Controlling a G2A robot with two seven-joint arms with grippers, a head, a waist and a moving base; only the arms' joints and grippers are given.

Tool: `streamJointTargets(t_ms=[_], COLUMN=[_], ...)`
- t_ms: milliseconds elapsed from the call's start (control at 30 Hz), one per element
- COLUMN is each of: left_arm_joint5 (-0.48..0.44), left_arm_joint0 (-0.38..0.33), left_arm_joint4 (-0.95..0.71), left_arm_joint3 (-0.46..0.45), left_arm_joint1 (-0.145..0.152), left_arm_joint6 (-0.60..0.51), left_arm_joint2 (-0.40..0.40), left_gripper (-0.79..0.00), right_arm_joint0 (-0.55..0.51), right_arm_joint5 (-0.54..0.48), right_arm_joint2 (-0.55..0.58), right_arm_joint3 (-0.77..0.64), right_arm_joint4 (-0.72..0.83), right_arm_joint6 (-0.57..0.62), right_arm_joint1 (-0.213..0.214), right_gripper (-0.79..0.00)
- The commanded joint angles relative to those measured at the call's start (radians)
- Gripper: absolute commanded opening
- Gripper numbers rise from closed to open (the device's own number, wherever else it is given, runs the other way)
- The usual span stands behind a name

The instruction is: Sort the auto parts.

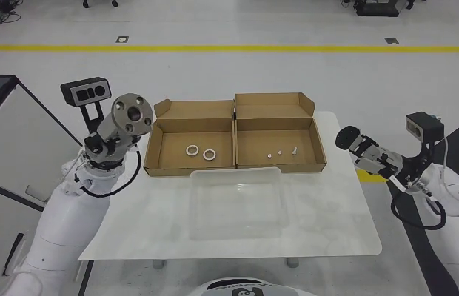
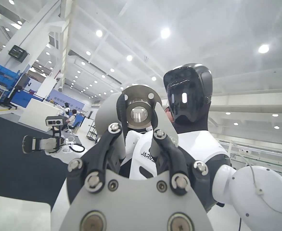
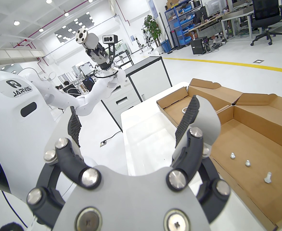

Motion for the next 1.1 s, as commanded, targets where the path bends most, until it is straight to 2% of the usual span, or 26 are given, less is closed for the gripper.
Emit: streamJointTargets(t_ms=[0, 567, 667, 1067], left_arm_joint5=[-0.002, 0.101, 0.119, 0.154], left_arm_joint0=[0.007, 0.059, 0.063, 0.067], left_arm_joint4=[-0.018, -0.337, -0.333, -0.044], left_arm_joint3=[-0.003, -0.043, -0.040, -0.038], left_arm_joint1=[-0.005, -0.074, -0.087, -0.124], left_arm_joint6=[0.002, -0.101, -0.119, -0.154], left_arm_joint2=[-0.001, -0.052, -0.068, -0.135], left_gripper=[-0.785, -0.785, -0.785, -0.785], right_arm_joint0=[0.000, 0.000, 0.000, 0.000], right_arm_joint5=[0.000, 0.000, 0.000, 0.000], right_arm_joint2=[0.000, 0.000, 0.000, 0.000], right_arm_joint3=[0.000, 0.000, 0.000, 0.000], right_arm_joint4=[0.000, 0.000, 0.000, 0.000], right_arm_joint6=[0.000, 0.000, 0.000, 0.000], right_arm_joint1=[0.000, 0.000, 0.000, 0.000], right_gripper=[0.000, 0.000, 0.000, 0.000])
